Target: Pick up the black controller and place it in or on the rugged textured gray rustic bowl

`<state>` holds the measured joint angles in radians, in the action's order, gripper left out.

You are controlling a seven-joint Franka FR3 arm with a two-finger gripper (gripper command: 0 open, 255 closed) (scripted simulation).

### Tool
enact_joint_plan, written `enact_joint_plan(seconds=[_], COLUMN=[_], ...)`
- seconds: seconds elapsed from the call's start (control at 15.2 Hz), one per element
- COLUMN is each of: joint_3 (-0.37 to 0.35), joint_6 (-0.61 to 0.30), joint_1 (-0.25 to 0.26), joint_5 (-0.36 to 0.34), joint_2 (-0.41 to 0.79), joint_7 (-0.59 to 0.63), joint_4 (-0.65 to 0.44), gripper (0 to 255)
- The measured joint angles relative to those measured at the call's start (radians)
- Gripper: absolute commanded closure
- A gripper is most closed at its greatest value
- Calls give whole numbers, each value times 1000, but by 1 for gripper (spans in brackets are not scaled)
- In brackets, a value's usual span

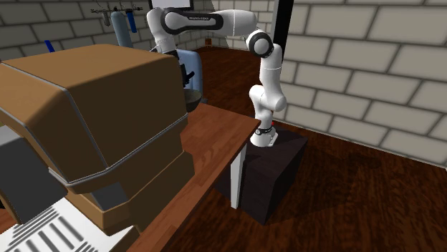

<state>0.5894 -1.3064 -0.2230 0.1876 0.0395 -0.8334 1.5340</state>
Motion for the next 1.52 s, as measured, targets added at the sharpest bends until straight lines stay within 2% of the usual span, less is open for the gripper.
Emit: enact_joint_plan(seconds=[0.66,1.06,1.12,1.52], joint_3=[-7,-7,-7,-7], joint_6=[-138,-146,-146,-146], joint_1=[9,9,9,9], joint_5=[-19,-19,-19,-19], joint_2=[-33,-33,-33,-33], joint_7=[-8,-10,-10,-10], joint_4=[165,173,173,173], gripper=[255,255,0,0])
